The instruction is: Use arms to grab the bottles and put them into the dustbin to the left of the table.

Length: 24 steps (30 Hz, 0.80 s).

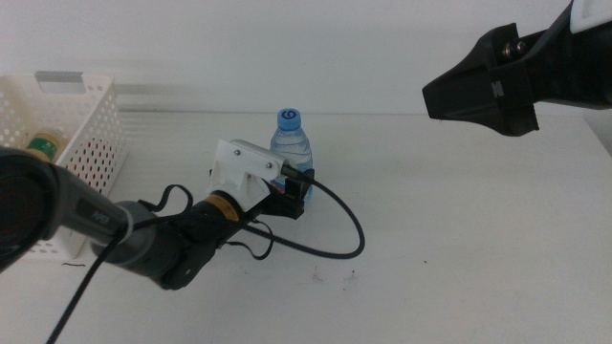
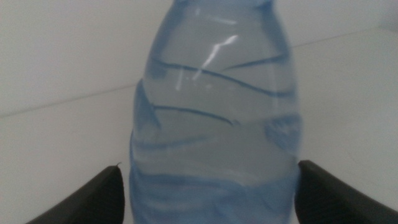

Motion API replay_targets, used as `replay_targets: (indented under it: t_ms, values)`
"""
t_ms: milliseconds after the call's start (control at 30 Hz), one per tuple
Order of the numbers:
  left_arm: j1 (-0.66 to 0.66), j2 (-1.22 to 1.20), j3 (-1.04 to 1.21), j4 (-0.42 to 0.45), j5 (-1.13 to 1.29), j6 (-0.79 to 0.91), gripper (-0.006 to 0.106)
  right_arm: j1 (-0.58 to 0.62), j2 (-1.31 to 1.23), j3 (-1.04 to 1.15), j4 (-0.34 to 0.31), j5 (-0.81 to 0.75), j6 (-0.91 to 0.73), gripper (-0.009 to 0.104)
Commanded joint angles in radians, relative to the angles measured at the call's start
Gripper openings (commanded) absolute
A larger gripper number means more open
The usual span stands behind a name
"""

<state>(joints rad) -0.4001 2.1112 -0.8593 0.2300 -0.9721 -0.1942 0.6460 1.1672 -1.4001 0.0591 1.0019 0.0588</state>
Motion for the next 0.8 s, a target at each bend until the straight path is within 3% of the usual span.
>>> replay_targets:
  t_ms: [0,200,567,667,767]
  values:
    - [0.003,0.026,-0.048,-0.003,0.005,-0.015,0.094,0.001,-0.004,-0.01,-0.004,-0.007,-0.007,0.092]
    - [0.001,0.073,-0.129,0.031,0.022,-0.015,0.094,0.001,-0.004,-0.01,-0.004,-0.007,-0.007,0.092]
    - [0.001,0.145,-0.203,0.014,0.015,-0.052,0.093,0.001,-0.004,-0.01,-0.004,-0.007,-0.007,0.092]
    - [0.001,0.145,-0.203,-0.011,0.017,-0.046,0.086,0.001,-0.004,-0.01,-0.004,-0.007,-0.007,0.092]
    - [0.001,0.145,-0.203,-0.009,0.019,-0.046,0.064,0.001,-0.004,-0.01,-0.004,-0.007,-0.007,0.092]
